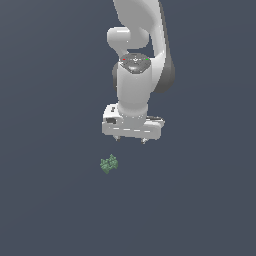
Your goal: Pick up the object and move it to a goal position.
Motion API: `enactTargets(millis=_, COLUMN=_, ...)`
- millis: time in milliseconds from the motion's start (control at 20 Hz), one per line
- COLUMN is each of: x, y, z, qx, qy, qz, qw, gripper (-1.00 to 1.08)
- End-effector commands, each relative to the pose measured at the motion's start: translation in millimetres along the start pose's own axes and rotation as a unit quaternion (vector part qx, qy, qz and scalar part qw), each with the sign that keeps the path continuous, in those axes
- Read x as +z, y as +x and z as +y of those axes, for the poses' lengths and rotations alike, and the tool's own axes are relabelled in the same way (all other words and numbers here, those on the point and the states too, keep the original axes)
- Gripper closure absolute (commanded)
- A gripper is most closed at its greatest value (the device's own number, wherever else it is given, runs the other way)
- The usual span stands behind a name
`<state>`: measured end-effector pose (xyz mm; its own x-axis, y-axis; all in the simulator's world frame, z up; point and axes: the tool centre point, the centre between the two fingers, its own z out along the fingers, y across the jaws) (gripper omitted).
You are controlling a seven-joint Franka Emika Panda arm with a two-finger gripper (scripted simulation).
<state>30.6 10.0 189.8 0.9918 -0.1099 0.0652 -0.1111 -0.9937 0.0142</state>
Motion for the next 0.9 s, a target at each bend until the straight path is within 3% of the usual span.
enactTargets(millis=0, x=6.7, y=3.2, z=6.0, qx=0.034, qy=0.001, qz=-0.003, qw=0.9994, gripper=-0.92)
enactTargets(millis=200, x=19.7, y=9.3, z=17.7, qx=0.101, qy=0.003, qz=-0.009, qw=0.9948, gripper=-0.92)
enactTargets(millis=400, x=33.6, y=15.2, z=30.4, qx=0.171, qy=0.003, qz=-0.015, qw=0.9851, gripper=-0.92)
enactTargets(millis=600, x=47.6, y=20.5, z=43.3, qx=0.24, qy=0.002, qz=-0.02, qw=0.9706, gripper=-0.92)
enactTargets(millis=850, x=65.2, y=26.3, z=59.7, qx=0.324, qy=0.0, qz=-0.025, qw=0.9459, gripper=-0.92)
